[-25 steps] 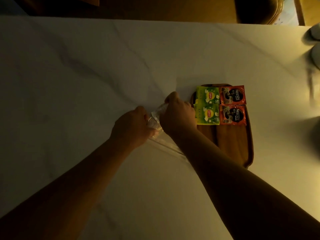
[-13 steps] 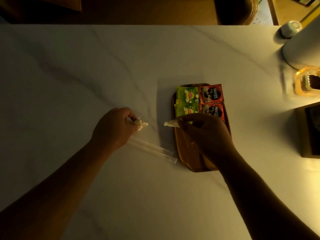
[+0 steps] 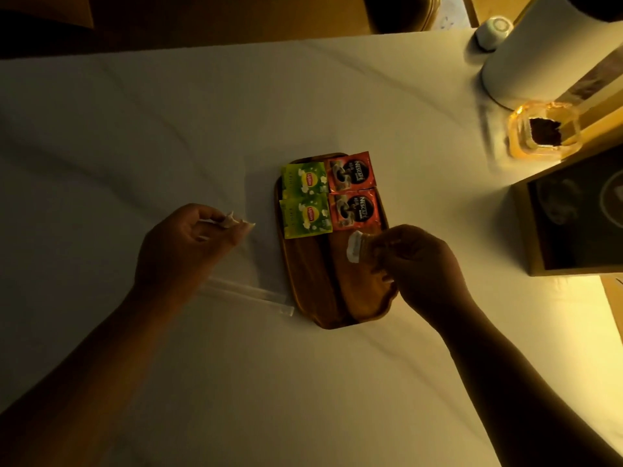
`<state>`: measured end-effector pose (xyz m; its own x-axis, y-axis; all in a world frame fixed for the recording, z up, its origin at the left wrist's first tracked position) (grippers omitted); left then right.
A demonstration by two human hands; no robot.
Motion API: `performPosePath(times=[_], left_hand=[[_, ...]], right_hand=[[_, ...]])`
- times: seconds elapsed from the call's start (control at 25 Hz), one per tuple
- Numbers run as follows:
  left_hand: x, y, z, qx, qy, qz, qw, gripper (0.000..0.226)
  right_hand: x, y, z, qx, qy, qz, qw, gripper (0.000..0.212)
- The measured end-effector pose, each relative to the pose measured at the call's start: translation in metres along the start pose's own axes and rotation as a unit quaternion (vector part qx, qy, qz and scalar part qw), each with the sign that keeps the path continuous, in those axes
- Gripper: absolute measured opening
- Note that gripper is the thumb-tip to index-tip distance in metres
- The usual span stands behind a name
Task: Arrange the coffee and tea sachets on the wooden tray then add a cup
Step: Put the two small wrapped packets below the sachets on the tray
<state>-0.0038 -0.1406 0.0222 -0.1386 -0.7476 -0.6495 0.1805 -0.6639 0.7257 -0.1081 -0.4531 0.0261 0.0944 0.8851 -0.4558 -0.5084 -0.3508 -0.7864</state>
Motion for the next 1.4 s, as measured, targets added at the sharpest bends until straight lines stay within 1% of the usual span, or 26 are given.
performPosePath(times=[0.04, 0.16, 0.24, 0.4, 0.52, 0.68, 0.76, 0.84, 0.88, 0.96, 1.04, 1.12, 1.16, 1.2, 1.28, 1.32, 1.36, 1.4], left_hand=[[0.003, 0.002, 0.0, -0.007, 0.018, 0.011, 1.0, 0.05], [0.013, 0.01, -0.002, -0.019, 0.058, 0.037, 0.997, 0.048], [0.019, 0.014, -0.004, -0.025, 0.055, 0.056, 0.997, 0.041], [0.031, 0.023, -0.004, -0.04, -0.014, 0.13, 0.991, 0.025], [0.038, 0.031, 0.0, -0.044, -0.061, 0.17, 0.983, 0.024], [0.052, 0.034, 0.011, -0.071, -0.139, 0.22, 0.963, 0.037], [0.059, 0.036, 0.015, -0.076, -0.167, 0.228, 0.956, 0.033], [0.063, 0.038, 0.017, -0.067, -0.181, 0.219, 0.956, 0.022], [0.064, 0.039, 0.018, -0.064, -0.183, 0.216, 0.957, 0.018], [0.066, 0.04, 0.018, -0.067, -0.183, 0.216, 0.957, 0.015], [0.067, 0.04, 0.018, -0.077, -0.188, 0.221, 0.954, 0.016], [0.069, 0.041, 0.019, -0.084, -0.202, 0.221, 0.95, 0.018], [0.07, 0.041, 0.02, -0.084, -0.21, 0.218, 0.949, 0.021], [0.07, 0.042, 0.02, -0.083, -0.216, 0.213, 0.949, 0.024], [0.072, 0.045, 0.021, -0.079, -0.226, 0.199, 0.95, 0.025], [0.073, 0.047, 0.022, -0.073, -0.232, 0.189, 0.951, 0.023], [0.074, 0.048, 0.022, -0.068, -0.237, 0.178, 0.953, 0.021], [0.075, 0.05, 0.023, -0.065, -0.239, 0.171, 0.953, 0.02]], right_hand=[[-0.004, 0.004, -0.003, 0.009, 0.001, 0.001, 1.0, 0.015], [-0.009, 0.011, -0.015, 0.04, -0.015, 0.003, 0.999, 0.029], [-0.009, 0.013, -0.025, 0.053, -0.024, 0.025, 0.998, 0.024], [-0.005, 0.01, -0.038, 0.078, -0.05, 0.031, 0.995, 0.012], [-0.002, 0.008, -0.043, 0.084, -0.052, 0.066, 0.993, 0.009], [0.0, 0.007, -0.047, 0.063, -0.026, 0.162, 0.984, 0.019], [0.0, 0.006, -0.045, 0.053, -0.022, 0.198, 0.978, 0.023], [0.001, 0.007, -0.044, 0.047, -0.028, 0.207, 0.977, 0.025], [0.0, 0.008, -0.043, 0.043, -0.032, 0.194, 0.979, 0.024], [-0.003, 0.008, -0.039, 0.052, -0.034, 0.122, 0.991, 0.019], [-0.007, 0.008, -0.033, 0.089, -0.031, 0.023, 0.995, 0.018], [-0.008, 0.01, -0.025, 0.133, -0.041, -0.065, 0.988, 0.019], [-0.006, 0.011, -0.022, 0.155, -0.057, -0.126, 0.978, 0.025], [-0.003, 0.011, -0.019, 0.174, -0.08, -0.199, 0.961, 0.035], [0.001, 0.011, -0.014, 0.197, -0.12, -0.333, 0.914, 0.052], [0.004, 0.012, -0.013, 0.2, -0.14, -0.373, 0.895, 0.053], [0.006, 0.012, -0.012, 0.199, -0.158, -0.392, 0.884, 0.05], [0.008, 0.013, -0.01, 0.194, -0.172, -0.398, 0.88, 0.047]])
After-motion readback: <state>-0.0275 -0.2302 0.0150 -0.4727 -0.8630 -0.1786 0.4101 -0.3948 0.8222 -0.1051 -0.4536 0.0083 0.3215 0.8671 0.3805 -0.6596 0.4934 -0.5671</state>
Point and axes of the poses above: each hand's wrist, its own z-axis away from the middle knuckle, its own x-axis out of the palm, y = z × x, the point moved 3 cm from there along -z, towards the middle knuckle, and after that the axes turned 1 degree about -y, right-handed, at the moved point
